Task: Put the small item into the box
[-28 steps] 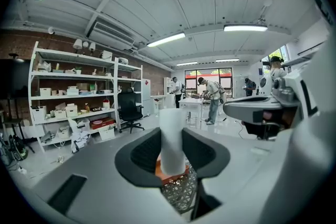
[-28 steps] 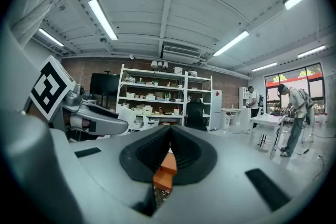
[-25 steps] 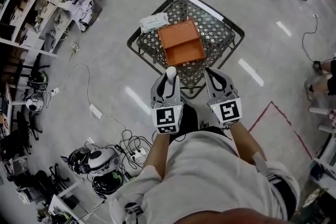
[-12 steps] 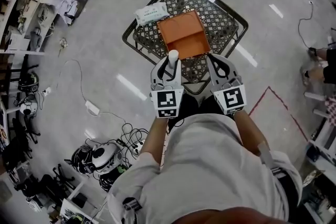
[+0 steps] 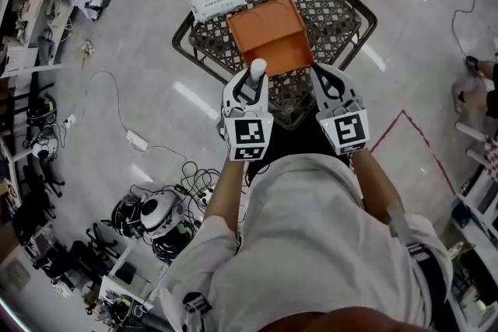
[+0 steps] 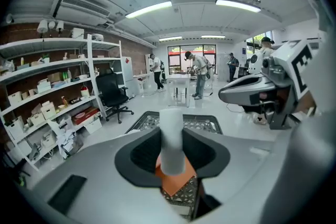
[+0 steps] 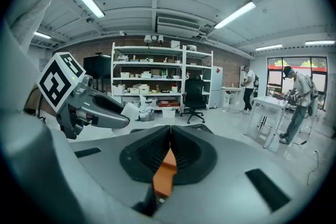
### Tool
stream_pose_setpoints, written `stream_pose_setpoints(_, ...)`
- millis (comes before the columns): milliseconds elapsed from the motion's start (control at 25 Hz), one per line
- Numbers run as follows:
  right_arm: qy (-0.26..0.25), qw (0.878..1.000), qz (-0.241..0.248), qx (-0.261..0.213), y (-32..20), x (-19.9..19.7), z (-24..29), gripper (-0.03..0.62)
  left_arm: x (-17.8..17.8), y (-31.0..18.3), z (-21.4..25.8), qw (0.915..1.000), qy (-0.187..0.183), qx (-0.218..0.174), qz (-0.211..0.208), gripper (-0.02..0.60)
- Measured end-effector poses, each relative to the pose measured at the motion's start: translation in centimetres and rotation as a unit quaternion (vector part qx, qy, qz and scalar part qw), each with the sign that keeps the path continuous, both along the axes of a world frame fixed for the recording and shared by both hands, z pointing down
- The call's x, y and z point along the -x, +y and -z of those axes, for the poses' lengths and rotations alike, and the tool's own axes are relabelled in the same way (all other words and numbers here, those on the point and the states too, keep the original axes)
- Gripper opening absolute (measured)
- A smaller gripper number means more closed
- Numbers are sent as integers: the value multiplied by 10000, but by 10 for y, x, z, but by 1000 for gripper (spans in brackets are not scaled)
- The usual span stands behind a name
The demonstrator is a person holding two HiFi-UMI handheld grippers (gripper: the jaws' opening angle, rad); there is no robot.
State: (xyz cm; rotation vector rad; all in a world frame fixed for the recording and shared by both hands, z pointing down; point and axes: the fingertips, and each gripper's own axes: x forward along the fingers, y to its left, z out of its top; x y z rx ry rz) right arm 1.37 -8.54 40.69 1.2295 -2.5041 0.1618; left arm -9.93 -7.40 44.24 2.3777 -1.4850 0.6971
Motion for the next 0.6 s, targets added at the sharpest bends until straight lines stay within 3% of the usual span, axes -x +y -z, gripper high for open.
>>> stream_pose_setpoints(280, -93, 9992, 302, 259, -22, 0, -37, 5, -1, 1, -19, 9964, -787, 314, -34, 130)
stream_pose_setpoints(600, -156, 9961, 552, 677, -24, 2, -77, 5, -9, -4, -58, 9839, -1574, 789, -301, 130)
